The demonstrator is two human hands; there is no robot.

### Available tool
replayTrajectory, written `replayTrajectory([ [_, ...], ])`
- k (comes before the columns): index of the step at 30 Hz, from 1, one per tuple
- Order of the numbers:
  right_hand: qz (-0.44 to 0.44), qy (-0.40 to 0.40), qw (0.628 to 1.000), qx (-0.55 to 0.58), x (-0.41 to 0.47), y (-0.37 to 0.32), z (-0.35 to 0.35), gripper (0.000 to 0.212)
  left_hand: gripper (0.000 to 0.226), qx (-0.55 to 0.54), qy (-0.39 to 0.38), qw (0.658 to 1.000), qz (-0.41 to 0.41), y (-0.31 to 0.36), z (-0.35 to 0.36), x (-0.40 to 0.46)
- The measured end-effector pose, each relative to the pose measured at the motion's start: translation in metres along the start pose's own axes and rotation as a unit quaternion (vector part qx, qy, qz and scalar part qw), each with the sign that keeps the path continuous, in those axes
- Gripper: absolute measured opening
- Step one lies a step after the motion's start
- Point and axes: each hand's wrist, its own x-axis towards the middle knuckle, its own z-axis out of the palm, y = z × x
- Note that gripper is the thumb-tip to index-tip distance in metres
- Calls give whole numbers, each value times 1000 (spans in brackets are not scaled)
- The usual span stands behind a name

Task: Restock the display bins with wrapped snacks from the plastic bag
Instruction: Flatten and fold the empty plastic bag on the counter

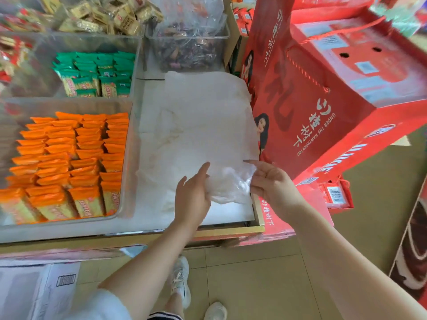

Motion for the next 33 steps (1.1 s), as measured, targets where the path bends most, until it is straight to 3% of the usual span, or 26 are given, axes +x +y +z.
replayTrajectory([
  [1,-55,63,987,-137,-1,10,-6,46,72,-2,2,1000,15,1,-11,0],
  [3,-176,155,893,-384,-2,28,-17,60,68,12,10,997,72,3,-36,1],
  [4,-220,167,853,-444,-4,33,-20,69,66,32,-1,994,106,4,-49,0],
  [8,-341,37,775,-531,-13,38,-22,113,60,107,-140,969,171,13,-100,-7],
  [11,-412,-4,722,-555,-19,30,-6,98,44,196,-210,939,189,31,-133,-18],
  [13,-432,-27,736,-521,-31,17,14,82,23,231,-235,924,194,45,-151,-26],
  [15,-380,-66,817,-429,-46,5,32,67,6,253,-230,917,204,62,-167,-34],
  [17,-321,-71,878,-348,-54,2,41,65,9,263,-129,919,263,72,-176,-37],
  [20,-255,61,923,-280,-48,3,39,79,48,261,63,931,249,72,-183,-37],
  [22,-182,140,946,-230,-35,3,36,56,49,210,132,939,238,82,-178,-48],
  [24,-100,178,963,-178,-19,4,35,35,39,138,158,932,295,98,-165,-66],
  [27,-8,204,969,-139,4,9,31,42,36,162,86,927,327,82,-123,-68],
  [30,25,216,958,-189,27,9,29,48,52,271,-16,942,199,29,-78,-27],
  [33,-4,208,942,-264,50,9,30,45,65,250,-115,958,78,-11,-49,10],
])
